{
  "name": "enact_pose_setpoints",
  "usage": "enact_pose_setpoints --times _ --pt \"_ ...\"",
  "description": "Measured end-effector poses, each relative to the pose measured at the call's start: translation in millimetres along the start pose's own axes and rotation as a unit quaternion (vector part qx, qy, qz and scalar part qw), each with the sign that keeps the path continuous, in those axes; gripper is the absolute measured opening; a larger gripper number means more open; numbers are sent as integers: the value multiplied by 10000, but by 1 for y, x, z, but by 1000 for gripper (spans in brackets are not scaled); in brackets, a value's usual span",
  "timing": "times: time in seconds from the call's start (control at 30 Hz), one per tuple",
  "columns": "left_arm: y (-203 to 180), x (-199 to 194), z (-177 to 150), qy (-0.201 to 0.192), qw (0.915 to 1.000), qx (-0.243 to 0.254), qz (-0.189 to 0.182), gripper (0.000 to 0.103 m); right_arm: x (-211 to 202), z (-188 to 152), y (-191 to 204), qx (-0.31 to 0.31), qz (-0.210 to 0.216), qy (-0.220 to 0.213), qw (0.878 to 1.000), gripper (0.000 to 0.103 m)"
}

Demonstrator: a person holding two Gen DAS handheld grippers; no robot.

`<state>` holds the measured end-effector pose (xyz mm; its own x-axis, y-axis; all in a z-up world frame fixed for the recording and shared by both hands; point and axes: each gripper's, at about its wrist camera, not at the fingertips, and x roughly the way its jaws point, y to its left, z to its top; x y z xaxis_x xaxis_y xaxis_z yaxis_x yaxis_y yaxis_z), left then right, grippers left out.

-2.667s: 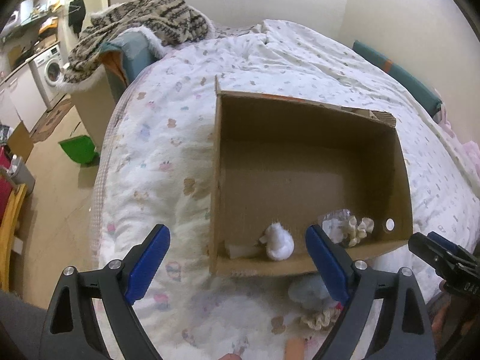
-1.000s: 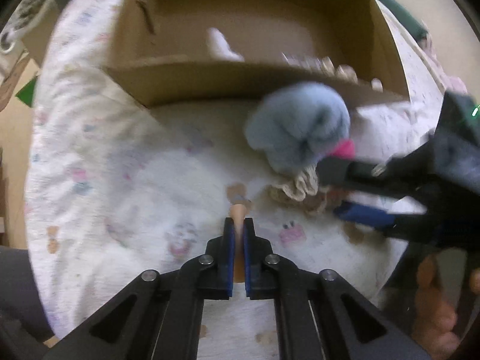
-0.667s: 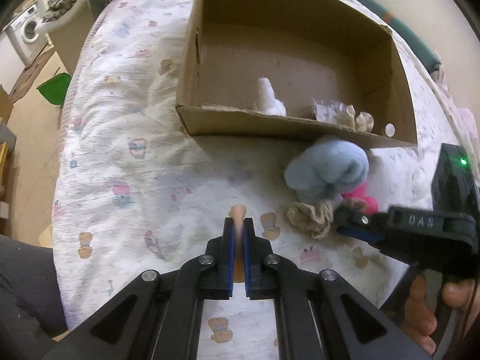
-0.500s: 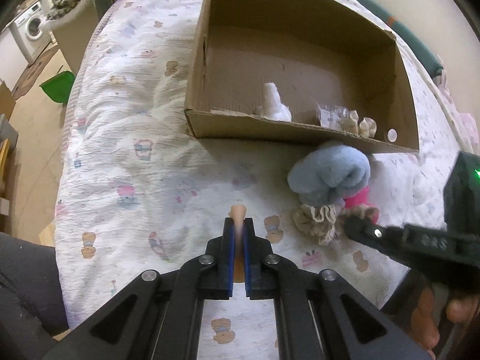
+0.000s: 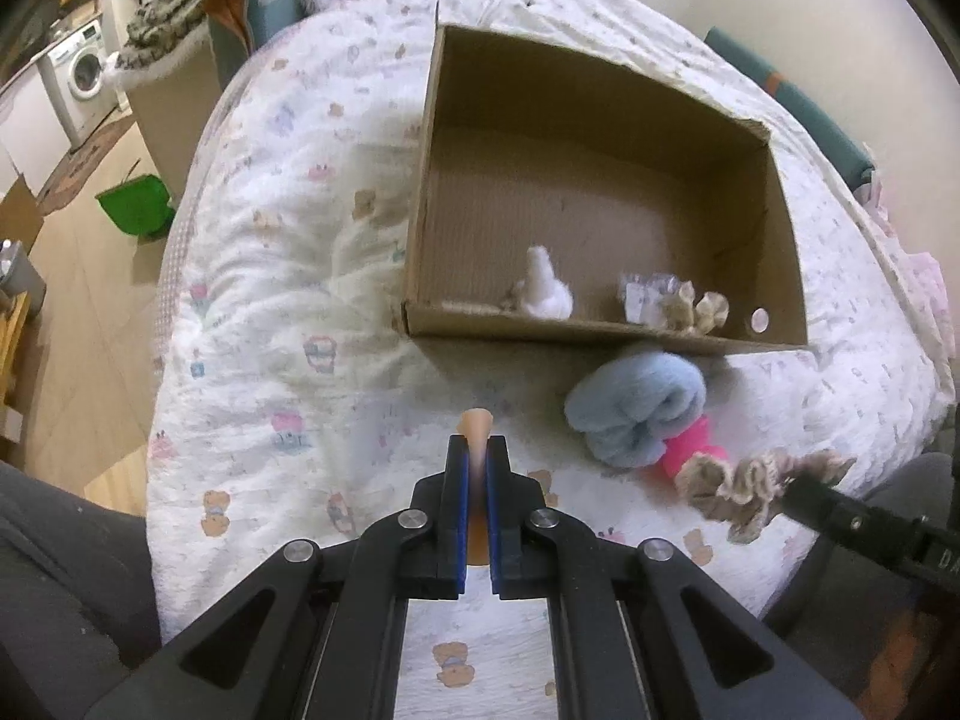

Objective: Organize soft objects
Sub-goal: 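Carry the orange tube and lace scrunchie with both grippers over the box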

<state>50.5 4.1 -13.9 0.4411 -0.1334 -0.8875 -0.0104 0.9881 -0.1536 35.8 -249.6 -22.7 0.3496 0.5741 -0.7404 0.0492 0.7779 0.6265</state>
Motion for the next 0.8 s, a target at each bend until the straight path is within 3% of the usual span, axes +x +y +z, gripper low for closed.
enact_pose_setpoints --times 0.43,0.8 --pt "-8 -33 47 -587 9980 237 -6 5 -37 38 0 -222 -176 -634 9976 10" --pt "-16 -27 88 -788 9960 407 61 5 -38 84 13 -572 -310 -949 9934 10"
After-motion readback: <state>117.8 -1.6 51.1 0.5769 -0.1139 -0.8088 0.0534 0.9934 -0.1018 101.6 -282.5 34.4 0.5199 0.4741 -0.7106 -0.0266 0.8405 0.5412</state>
